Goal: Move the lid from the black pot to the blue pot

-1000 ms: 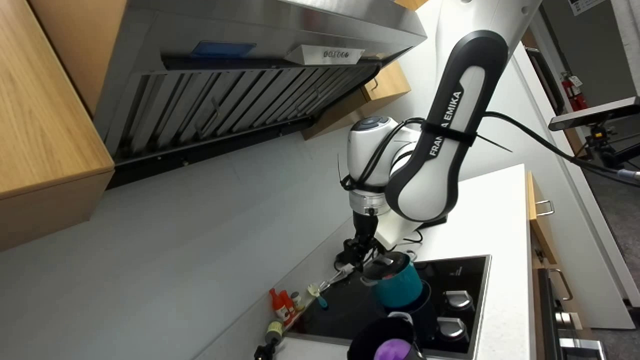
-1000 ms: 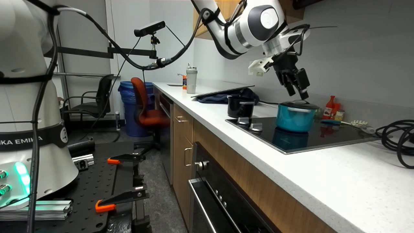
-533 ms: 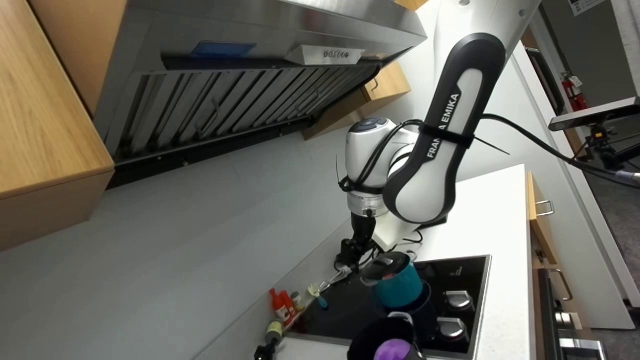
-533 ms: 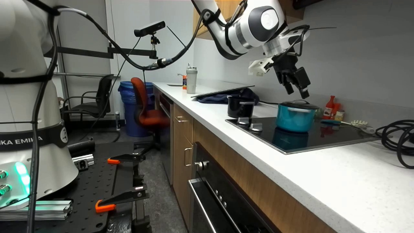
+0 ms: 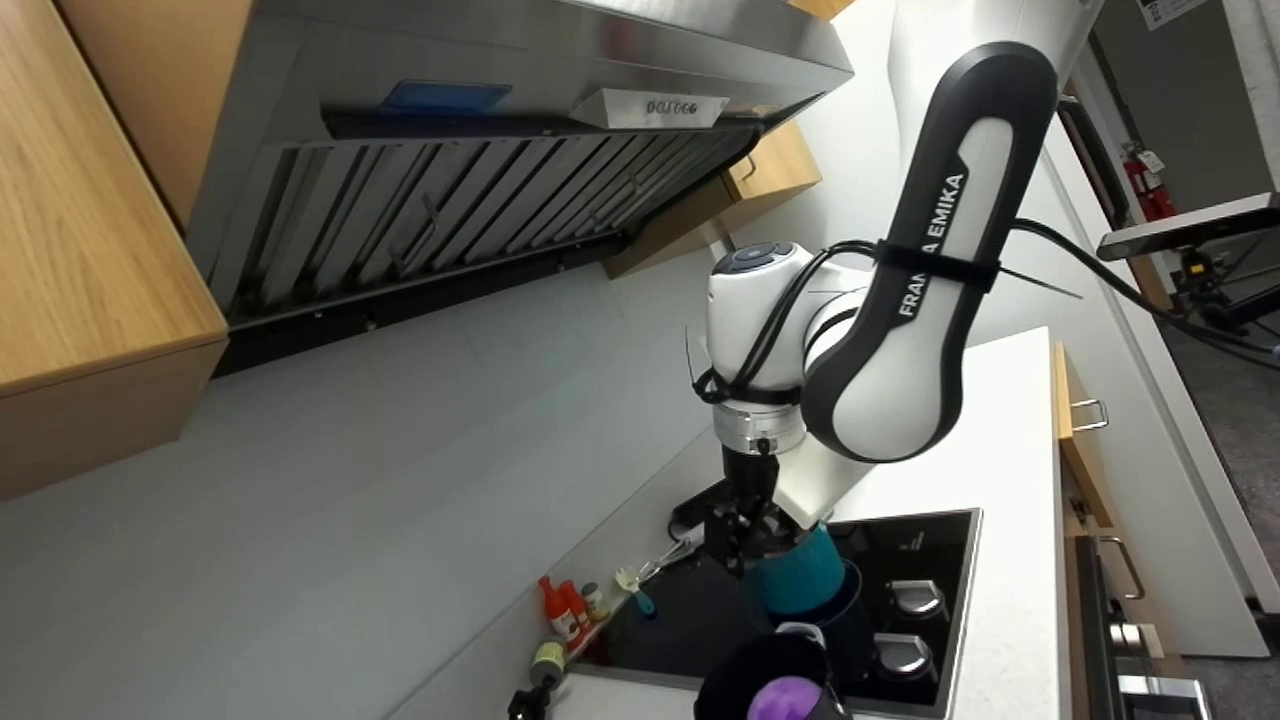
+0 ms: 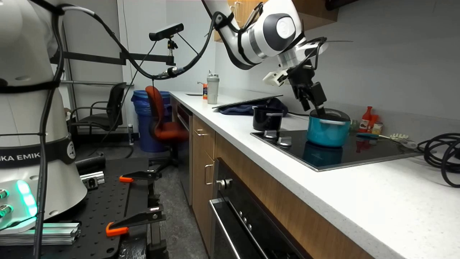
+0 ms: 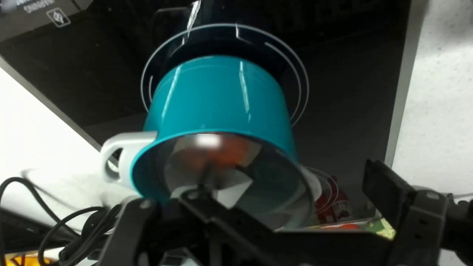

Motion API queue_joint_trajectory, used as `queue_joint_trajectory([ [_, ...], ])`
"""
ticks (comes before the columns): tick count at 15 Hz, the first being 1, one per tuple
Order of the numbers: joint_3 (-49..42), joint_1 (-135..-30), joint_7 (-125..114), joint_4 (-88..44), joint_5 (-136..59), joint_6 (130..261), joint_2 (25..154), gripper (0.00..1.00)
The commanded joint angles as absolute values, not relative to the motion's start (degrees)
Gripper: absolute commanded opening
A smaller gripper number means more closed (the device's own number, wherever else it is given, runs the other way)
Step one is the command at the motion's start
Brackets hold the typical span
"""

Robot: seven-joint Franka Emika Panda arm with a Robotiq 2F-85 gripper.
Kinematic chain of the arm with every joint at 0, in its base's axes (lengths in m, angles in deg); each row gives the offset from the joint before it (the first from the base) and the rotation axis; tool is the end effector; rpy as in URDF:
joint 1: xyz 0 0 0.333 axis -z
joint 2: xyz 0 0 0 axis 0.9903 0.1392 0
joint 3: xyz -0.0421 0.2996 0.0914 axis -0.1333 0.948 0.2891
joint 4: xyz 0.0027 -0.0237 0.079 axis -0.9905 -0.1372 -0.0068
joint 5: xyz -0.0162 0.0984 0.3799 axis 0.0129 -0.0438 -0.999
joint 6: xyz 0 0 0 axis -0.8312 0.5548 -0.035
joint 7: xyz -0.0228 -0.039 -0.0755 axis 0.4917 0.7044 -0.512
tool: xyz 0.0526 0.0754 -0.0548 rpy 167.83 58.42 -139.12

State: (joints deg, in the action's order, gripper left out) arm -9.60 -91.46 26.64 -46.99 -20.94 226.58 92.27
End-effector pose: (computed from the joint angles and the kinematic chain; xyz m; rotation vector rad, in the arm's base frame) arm 0.6309 0.0207 0.3303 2.9337 -0.4315 0.8242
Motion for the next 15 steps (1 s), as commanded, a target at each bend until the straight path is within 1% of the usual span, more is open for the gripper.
queue_joint_trajectory([
  [1,-11.7,-95.2,30.8,-53.6,-16.9,228.1,86.8,1.0],
  [7,-13.3,-99.5,38.2,-59.5,-7.9,227.4,80.6,1.0],
  [15,-11.2,-102.2,48.2,-69.5,3.4,224.7,69.5,1.0],
])
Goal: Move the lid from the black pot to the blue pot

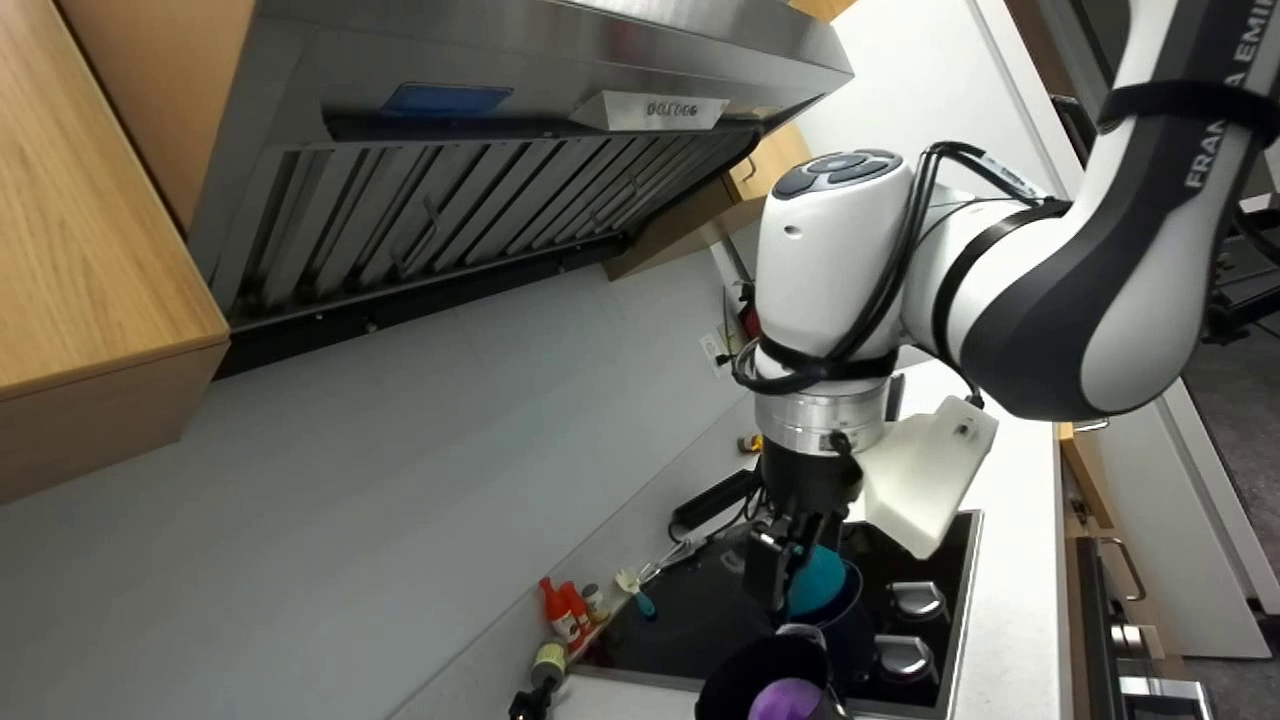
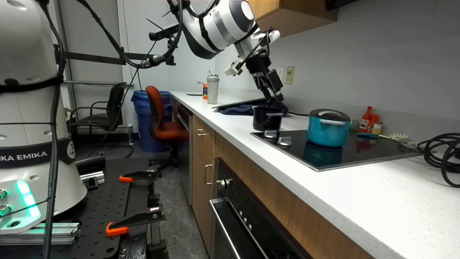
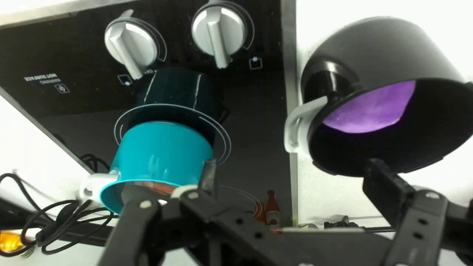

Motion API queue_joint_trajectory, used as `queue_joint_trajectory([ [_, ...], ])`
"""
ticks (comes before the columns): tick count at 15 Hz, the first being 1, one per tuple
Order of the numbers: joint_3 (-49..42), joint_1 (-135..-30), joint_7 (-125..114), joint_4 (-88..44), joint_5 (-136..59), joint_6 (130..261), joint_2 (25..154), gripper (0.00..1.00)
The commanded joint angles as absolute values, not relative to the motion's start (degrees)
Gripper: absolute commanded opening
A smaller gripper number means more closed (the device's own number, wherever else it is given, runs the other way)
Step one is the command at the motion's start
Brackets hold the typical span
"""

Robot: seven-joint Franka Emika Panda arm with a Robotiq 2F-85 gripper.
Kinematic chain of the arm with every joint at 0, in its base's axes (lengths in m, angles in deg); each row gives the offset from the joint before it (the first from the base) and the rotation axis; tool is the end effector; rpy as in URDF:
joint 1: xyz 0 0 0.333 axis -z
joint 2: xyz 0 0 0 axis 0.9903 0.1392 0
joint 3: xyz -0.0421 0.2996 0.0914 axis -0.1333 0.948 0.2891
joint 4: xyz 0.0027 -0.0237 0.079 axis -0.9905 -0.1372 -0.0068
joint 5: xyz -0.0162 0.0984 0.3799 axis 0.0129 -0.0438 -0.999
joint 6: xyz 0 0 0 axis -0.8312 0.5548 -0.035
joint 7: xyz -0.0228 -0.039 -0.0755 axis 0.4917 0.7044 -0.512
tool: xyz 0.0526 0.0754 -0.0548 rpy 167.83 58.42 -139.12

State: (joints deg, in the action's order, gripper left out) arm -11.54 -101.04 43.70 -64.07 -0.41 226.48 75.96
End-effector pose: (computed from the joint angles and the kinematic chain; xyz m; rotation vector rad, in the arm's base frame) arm 0.5265 0.1049 0.3551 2.9386 -0.2186 0.8692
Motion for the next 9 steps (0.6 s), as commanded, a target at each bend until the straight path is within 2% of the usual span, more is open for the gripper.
queue_joint_trajectory([
  [1,-10.6,-102.3,49.2,-71.0,4.1,224.3,67.9,1.0],
  [9,-4.8,-101.8,55.1,-77.9,8.2,218.3,57.4,1.0],
])
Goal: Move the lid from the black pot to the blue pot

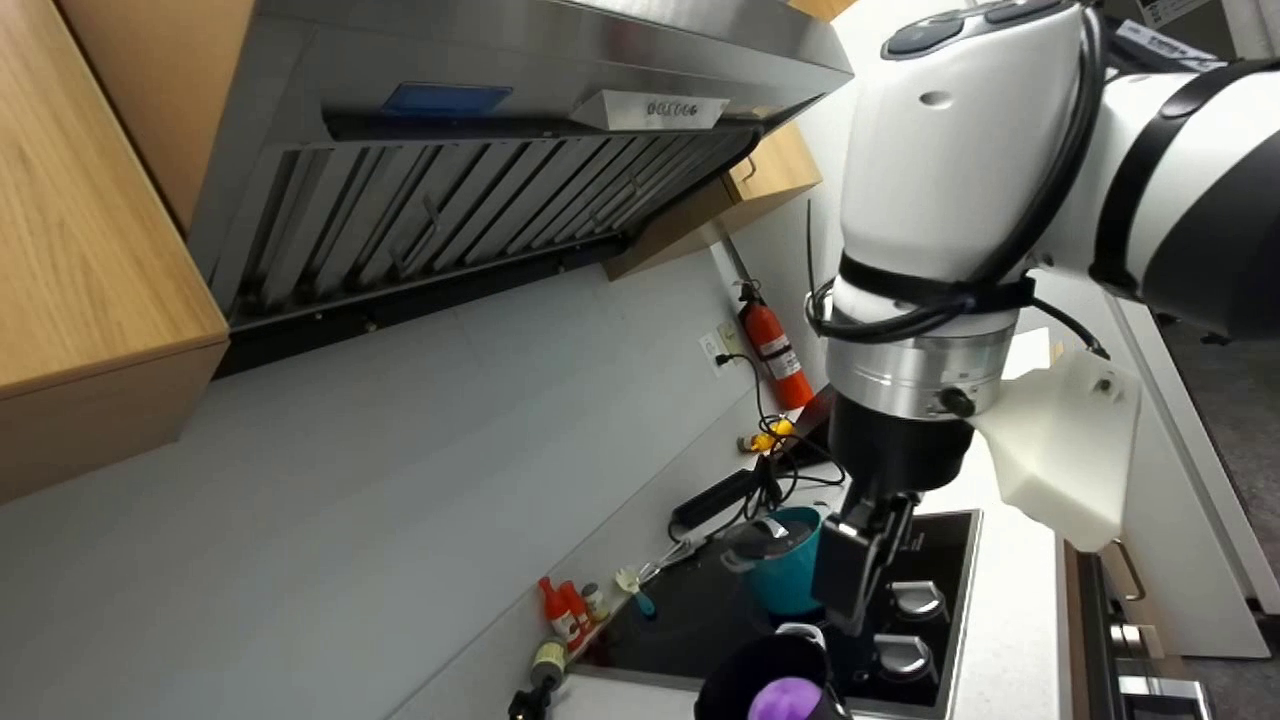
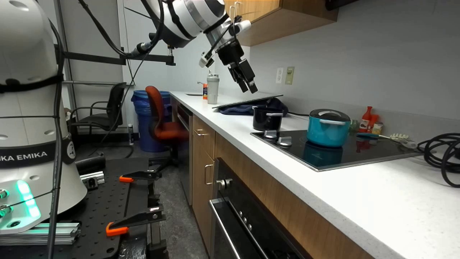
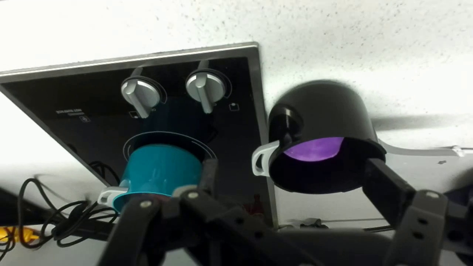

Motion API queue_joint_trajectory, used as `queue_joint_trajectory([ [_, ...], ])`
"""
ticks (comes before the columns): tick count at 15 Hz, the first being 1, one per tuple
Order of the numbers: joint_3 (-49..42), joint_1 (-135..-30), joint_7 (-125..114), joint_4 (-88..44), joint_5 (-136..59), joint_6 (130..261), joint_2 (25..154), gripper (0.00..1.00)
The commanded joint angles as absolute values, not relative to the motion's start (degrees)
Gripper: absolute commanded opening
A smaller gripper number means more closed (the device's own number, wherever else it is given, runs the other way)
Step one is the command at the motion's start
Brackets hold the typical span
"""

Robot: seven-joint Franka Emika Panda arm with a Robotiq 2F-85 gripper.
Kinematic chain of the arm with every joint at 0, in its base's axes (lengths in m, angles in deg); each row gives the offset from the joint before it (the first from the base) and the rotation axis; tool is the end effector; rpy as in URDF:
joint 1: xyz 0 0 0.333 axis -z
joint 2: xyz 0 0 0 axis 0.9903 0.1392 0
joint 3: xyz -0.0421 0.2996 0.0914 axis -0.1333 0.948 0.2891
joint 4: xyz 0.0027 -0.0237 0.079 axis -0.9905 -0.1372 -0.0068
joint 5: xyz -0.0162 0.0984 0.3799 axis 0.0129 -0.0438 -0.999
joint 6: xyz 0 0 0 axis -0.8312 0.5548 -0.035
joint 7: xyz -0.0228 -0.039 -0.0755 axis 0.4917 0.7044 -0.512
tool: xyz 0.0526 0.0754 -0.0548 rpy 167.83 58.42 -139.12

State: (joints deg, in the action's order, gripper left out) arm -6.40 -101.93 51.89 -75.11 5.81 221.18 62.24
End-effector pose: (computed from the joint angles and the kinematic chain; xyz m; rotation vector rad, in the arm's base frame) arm 0.4465 0.1395 0.3779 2.9292 -0.1812 0.8842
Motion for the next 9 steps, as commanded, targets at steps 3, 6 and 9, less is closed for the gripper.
queue_joint_trajectory([
  [3,-3.4,-101.6,55.6,-79.0,7.9,216.8,55.4,1.0],
  [6,-1.9,-101.0,58.1,-79.3,8.7,215.4,54.2,1.0],
  [9,-0.9,-100.5,60.3,-79.5,10.0,214.7,53.5,1.0],
])
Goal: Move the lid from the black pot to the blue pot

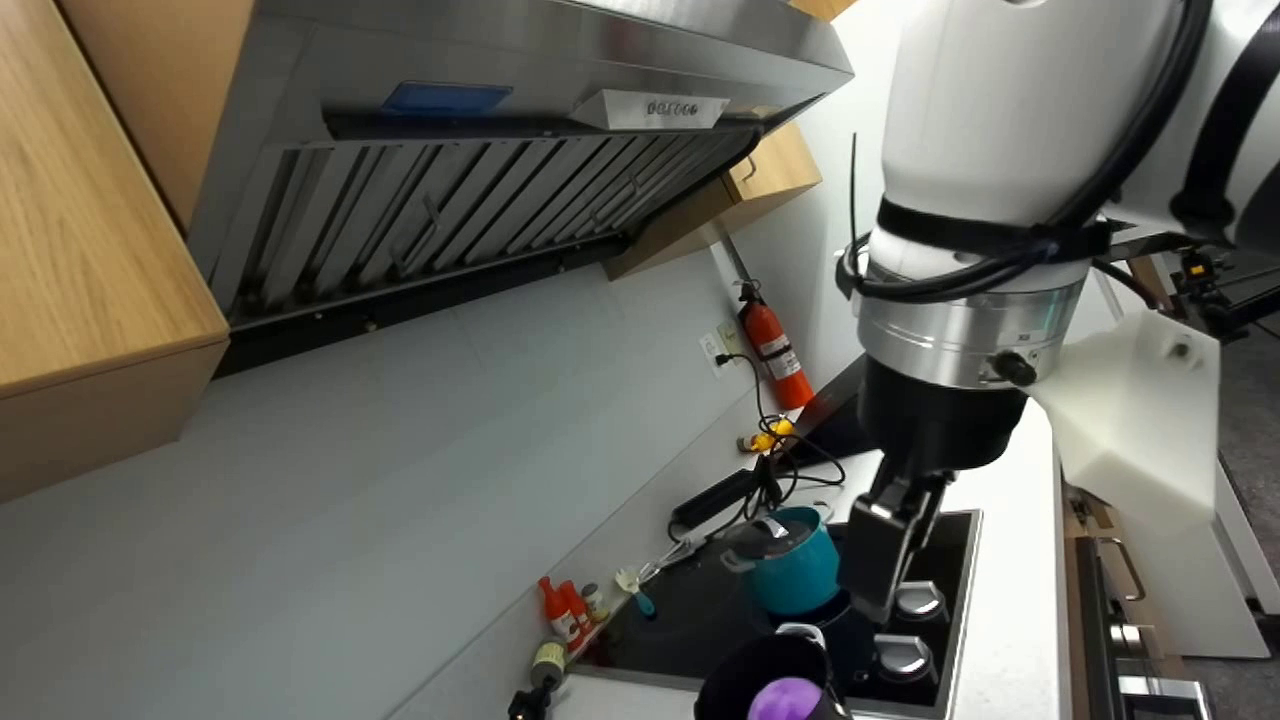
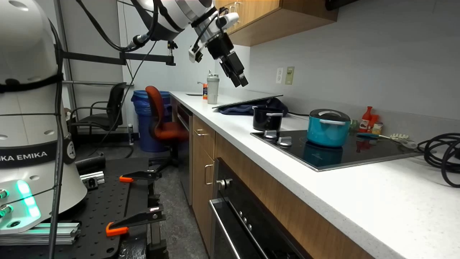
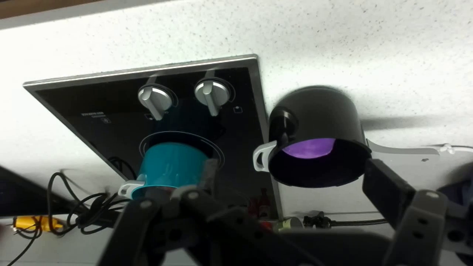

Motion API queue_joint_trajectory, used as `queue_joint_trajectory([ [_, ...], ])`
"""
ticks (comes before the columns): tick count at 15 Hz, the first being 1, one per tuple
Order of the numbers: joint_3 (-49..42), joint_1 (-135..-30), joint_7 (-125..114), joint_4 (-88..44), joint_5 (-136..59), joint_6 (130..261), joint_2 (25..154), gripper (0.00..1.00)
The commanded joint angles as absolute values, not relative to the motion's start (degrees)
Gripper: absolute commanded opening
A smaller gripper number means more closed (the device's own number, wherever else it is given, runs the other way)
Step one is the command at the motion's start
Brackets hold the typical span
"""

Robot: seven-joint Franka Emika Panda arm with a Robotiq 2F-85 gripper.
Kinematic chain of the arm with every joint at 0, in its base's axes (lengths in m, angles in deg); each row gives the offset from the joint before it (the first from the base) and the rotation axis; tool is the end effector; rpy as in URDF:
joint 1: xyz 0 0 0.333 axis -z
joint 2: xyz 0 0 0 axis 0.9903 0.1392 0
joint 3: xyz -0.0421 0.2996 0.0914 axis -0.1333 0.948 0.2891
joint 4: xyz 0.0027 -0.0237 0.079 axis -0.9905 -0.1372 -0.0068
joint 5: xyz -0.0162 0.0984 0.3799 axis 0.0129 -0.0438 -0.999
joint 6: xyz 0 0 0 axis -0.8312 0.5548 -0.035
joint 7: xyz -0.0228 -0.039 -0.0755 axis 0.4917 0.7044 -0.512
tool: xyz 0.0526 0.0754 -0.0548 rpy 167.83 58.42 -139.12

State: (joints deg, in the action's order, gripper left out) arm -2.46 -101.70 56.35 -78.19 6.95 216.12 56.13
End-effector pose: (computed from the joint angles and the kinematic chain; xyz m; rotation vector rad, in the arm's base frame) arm 0.4164 0.1536 0.3936 2.8872 -0.2188 0.9074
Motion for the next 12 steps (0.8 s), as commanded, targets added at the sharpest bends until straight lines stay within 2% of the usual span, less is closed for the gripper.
queue_joint_trajectory([
  [1,-0.8,-100.5,60.6,-79.6,10.4,214.8,53.3,1.0],
  [12,-1.6,-101.3,58.9,-78.4,9.0,215.9,55.3,1.0],
])
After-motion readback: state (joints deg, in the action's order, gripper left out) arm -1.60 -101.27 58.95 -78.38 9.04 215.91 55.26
